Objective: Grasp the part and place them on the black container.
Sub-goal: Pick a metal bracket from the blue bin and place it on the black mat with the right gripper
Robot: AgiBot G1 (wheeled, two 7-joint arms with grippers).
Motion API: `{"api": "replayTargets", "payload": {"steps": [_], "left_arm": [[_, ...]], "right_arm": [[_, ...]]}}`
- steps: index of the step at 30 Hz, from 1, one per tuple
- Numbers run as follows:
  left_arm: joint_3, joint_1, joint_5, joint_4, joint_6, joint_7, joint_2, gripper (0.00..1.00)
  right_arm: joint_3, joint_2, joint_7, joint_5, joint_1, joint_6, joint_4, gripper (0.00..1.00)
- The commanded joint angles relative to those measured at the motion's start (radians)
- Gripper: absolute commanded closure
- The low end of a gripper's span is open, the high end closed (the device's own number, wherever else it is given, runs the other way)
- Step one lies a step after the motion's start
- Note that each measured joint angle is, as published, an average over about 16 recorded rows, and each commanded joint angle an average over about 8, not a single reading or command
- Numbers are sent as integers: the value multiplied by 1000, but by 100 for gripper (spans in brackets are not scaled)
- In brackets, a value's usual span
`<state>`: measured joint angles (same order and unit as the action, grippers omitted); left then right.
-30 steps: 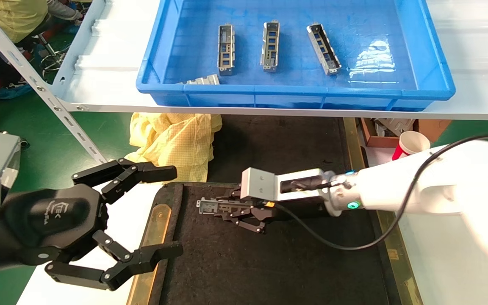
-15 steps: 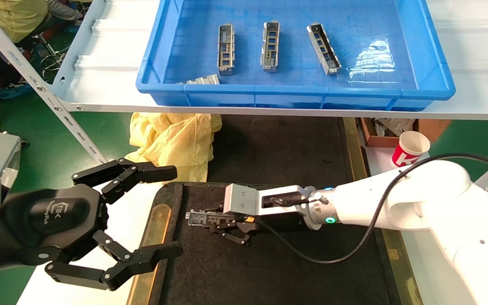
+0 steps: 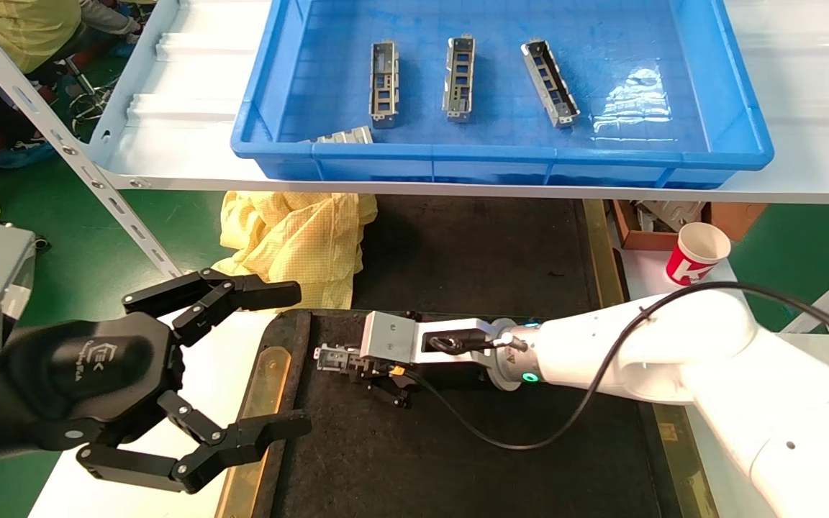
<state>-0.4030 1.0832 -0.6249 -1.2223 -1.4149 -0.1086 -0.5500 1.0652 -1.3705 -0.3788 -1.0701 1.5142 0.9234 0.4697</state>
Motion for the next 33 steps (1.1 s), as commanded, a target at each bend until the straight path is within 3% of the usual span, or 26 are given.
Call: {"api": "replayTargets", "payload": {"steps": [1,8,33], "left_arm": [[0,0,0,0,0,0,0,0],[0,0,0,0,0,0,0,0],[0,0,0,0,0,0,0,0]], "right_arm": [[21,-1,10,6,-8,-49,20,100],[92,2,41,41,-13,-130,80,100],[238,1,55,174,-10,-200,117,100]]}}
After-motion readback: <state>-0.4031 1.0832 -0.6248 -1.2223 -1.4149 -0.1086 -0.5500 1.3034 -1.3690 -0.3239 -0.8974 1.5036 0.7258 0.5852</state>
